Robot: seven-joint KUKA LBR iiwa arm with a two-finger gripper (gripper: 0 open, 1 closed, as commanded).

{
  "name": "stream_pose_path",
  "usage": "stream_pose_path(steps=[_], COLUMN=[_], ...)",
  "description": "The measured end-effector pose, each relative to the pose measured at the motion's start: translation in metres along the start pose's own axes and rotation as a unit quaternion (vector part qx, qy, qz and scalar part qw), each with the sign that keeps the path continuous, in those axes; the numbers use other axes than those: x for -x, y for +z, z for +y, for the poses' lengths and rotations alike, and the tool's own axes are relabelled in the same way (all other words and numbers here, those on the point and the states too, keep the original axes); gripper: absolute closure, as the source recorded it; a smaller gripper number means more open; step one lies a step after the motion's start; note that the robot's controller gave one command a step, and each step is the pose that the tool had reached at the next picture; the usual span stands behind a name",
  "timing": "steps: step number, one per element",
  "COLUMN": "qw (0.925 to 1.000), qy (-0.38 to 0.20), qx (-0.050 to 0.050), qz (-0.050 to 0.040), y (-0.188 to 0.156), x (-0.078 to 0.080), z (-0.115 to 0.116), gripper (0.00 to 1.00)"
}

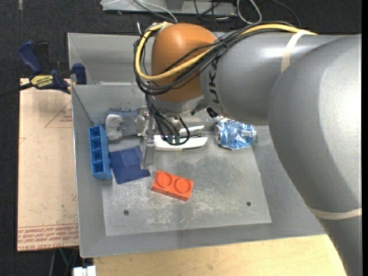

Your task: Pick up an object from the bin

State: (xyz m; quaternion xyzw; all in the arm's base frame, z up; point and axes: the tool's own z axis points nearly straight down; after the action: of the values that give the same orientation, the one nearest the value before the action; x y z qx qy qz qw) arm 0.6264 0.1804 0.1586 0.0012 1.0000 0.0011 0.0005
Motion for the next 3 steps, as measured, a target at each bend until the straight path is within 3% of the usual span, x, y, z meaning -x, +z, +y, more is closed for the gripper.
stream_pose_path(steps=[3], qw=[1.0000], qy=[-0.007], qx=[0.000], qz=[-0.0012], y=[0.012], x=[0.002], z=[0.003], gripper=[0.00])
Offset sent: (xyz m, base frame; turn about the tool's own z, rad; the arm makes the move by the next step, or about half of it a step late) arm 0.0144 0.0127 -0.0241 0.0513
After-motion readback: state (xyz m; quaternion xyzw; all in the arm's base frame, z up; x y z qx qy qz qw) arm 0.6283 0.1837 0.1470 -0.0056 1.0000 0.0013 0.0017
